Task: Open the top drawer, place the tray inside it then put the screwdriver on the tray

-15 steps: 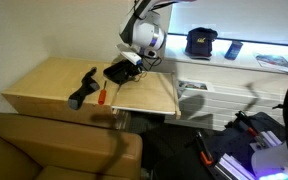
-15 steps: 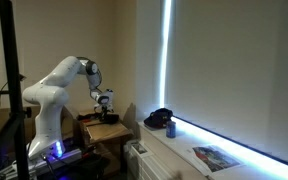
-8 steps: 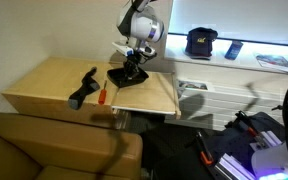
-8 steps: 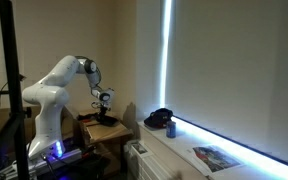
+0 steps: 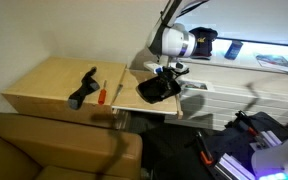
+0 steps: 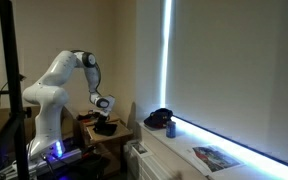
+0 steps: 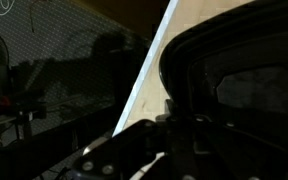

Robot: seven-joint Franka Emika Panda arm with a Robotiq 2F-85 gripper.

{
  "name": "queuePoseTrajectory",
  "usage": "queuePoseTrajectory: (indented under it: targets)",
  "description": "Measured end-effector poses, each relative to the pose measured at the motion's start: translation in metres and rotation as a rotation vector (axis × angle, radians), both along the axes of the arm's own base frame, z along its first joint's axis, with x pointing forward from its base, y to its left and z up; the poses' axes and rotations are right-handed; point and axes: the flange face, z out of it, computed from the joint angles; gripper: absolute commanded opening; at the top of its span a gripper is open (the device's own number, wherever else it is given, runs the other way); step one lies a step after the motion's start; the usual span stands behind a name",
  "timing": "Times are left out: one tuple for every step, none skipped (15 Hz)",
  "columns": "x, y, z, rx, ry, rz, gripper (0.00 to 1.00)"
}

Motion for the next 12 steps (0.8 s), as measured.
queuePoseTrajectory:
  targets:
    - [-0.010, -0.011, 0.002, -0.010, -0.037, 0.008, 0.01]
    - [-0.021, -0.024, 0.005, -0.025, -0.082, 0.039, 0.01]
    - [-0.029, -0.035, 0.007, -0.040, -0.134, 0.070, 0.01]
    - [-0.035, -0.044, 0.007, -0.052, -0.188, 0.106, 0.01]
    - [-0.039, -0.049, 0.006, -0.058, -0.239, 0.140, 0.01]
    - [-0.041, -0.052, 0.006, -0.060, -0.292, 0.166, 0.01]
    - [-0.043, -0.053, 0.007, -0.059, -0.349, 0.188, 0.01]
    - [-0.042, -0.052, 0.009, -0.053, -0.402, 0.211, 0.01]
    - [-0.039, -0.050, 0.012, -0.036, -0.449, 0.239, 0.01]
    - [-0.035, -0.045, 0.014, -0.006, -0.486, 0.275, 0.01]
    - [-0.032, -0.040, 0.013, 0.031, -0.513, 0.314, 0.01]
    - [-0.032, -0.033, 0.011, 0.069, -0.531, 0.355, 0.01]
